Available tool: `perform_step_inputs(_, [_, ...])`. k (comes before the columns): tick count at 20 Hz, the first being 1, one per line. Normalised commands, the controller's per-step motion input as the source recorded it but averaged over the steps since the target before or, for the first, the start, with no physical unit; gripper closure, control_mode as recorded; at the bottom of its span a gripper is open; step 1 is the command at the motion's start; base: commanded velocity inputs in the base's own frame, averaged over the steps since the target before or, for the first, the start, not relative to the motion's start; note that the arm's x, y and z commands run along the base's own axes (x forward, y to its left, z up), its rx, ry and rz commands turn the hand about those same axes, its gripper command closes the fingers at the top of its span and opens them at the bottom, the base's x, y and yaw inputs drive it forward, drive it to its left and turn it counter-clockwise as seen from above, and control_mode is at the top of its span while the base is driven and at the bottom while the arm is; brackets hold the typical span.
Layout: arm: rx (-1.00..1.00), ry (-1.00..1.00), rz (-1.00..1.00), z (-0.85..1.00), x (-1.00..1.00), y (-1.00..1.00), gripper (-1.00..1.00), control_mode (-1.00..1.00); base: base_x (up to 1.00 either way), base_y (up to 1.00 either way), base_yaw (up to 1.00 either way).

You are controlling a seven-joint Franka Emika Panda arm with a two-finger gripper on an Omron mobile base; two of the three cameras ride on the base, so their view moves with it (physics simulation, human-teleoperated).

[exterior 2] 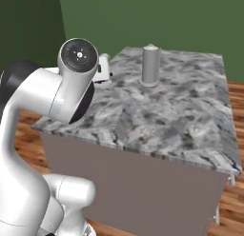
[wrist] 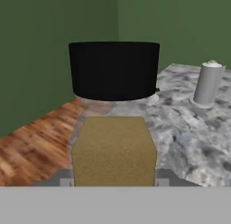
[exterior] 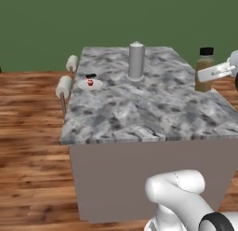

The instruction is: Take the cinnamon bottle from the cabinet and place it on the dining table, next to the plate with the cupcake. Then take the chocolate from the dining counter and place it on the cupcake plate.

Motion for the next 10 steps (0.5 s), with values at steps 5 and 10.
perform_step_inputs(5, [0.00, 0.00, 0.00, 0.00, 0.00, 0.00, 1.00, 1.00, 0.45, 0.70, -0.20])
perform_step_inputs(10, [0.00, 0.00, 0.00, 0.00, 0.00, 0.00, 1.00, 1.00, 0.45, 0.68, -0.22])
